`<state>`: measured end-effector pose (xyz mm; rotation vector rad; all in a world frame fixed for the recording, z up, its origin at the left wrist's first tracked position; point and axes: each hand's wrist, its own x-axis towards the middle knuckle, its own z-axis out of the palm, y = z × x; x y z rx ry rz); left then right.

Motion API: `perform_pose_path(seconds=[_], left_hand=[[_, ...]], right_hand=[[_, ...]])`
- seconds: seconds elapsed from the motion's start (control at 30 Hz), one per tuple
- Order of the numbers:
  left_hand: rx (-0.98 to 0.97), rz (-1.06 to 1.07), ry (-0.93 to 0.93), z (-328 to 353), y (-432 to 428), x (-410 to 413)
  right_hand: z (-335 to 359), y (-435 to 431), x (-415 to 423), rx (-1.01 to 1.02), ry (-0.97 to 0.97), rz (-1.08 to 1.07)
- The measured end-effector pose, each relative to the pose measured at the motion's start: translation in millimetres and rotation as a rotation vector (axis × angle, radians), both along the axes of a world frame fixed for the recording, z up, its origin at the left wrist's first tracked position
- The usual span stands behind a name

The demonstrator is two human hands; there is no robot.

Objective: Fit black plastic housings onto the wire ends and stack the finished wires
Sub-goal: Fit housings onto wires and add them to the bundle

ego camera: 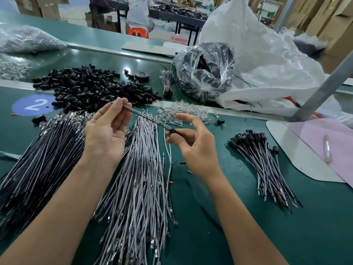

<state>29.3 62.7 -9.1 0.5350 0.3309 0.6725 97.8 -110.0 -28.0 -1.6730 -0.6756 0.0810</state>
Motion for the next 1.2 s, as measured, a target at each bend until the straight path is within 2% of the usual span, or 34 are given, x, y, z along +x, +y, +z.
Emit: perform_pose_path(seconds=[0.13,0.27,0.37,0.47,0.57,0.67,0.77,0.87,1.03,1.2], left_hand=[[0.031,-0.093,-0.006,0,-6,1],[0.054,-0.249,-0.147,2,-14,-6],[-0.014,-0.274,-0.198,4,-14,-9],[0.016,-0.264,-0.106,3,-13,-8],[0.249,-0.293,0.020,3,-17,-3],[0.575,-0.361,0.108,4,-25,1],[0.741,-0.401,0.140,0,-33,2],[0.757,-0.394,0.129,-3,-37,2],[0.692,-0.292,0.076,-2,-39,3],[0.649,-0.211,-0.004,0,-38,2]], right_hand=[[12,-5,4,0.339,0.273,0.024],[22,-18,11,0.760,0.569,0.141],[23,-26,13,0.919,0.707,0.195],[26,-28,13,0.995,0.792,0.275],[25,-24,12,0.864,0.757,0.341],[21,-17,8,0.603,0.617,0.341],[16,-9,1,0.365,0.446,0.285],[12,-4,-3,0.288,0.322,0.243],[14,-4,-5,0.203,0.289,0.205],[12,-2,-6,0.097,0.159,0.170]])
